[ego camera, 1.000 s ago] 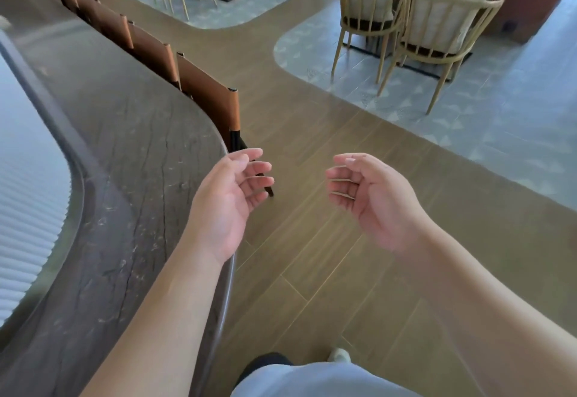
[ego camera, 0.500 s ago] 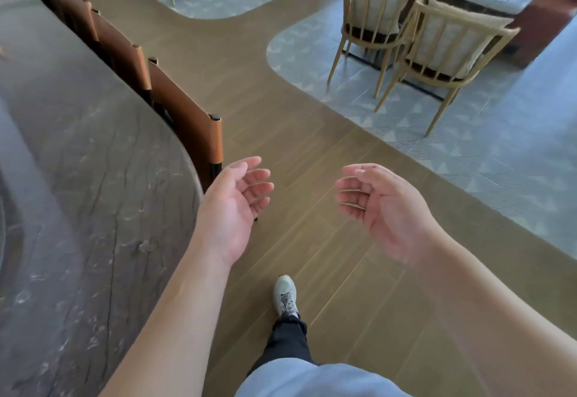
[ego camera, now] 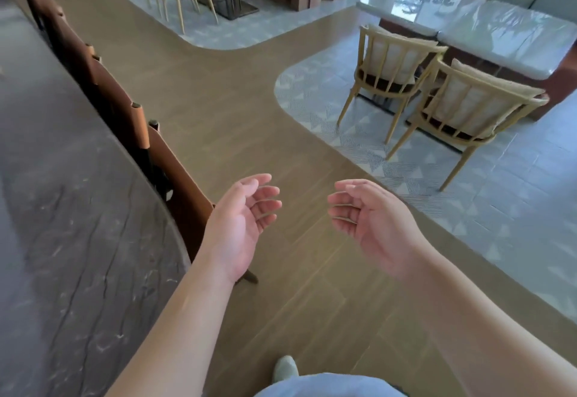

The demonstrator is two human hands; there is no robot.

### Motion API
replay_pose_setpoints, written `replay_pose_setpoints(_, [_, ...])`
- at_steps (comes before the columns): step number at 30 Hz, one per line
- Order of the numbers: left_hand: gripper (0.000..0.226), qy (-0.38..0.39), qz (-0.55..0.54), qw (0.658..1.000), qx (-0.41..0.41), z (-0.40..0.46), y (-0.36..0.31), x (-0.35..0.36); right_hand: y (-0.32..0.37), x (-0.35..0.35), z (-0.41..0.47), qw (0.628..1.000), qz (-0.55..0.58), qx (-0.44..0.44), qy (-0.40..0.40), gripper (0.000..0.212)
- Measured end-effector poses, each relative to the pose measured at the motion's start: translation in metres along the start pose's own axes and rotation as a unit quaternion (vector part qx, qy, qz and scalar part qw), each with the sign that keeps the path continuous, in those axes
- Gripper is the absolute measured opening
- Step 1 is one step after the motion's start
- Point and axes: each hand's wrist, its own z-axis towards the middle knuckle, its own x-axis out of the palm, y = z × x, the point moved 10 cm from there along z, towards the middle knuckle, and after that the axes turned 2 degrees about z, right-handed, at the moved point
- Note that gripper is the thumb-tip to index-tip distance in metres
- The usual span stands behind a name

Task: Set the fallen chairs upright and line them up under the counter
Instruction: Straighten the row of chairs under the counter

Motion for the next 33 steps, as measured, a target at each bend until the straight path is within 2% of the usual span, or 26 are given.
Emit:
replay_pose_setpoints(9, [0.027,-0.062,0.027,0.998,-0.001,0.097,0.004,-0.011,0.01,0.009,0.132,0.998,0.004,0.044,0.042,0.017])
replay_pose_setpoints(17, [0.027,-0.184,0.041,0.981,0.044,0.191,-0.039,0.008,0.065,0.017,0.276,0.989,-0.013,0.081,0.12,0.015])
replay_pose_setpoints(21, [0.025,-0.24,0.026,0.967,0.079,0.231,-0.062,0.018,0.09,0.03,0.329,0.977,-0.039,0.092,0.187,0.014])
replay_pose_setpoints(26, [0.024,-0.29,0.005,0.953,0.089,0.256,-0.074,0.016,0.095,0.049,0.373,0.968,-0.055,0.129,0.208,0.014])
replay_pose_setpoints(29, [0.024,-0.347,-0.043,0.931,0.1,0.256,-0.081,-0.012,0.09,0.075,0.391,0.954,-0.078,0.15,0.248,0.014])
replay_pose_setpoints(33, [0.02,-0.41,-0.08,0.903,0.098,0.259,-0.083,-0.057,0.077,0.116,0.428,0.947,-0.089,0.172,0.256,0.015])
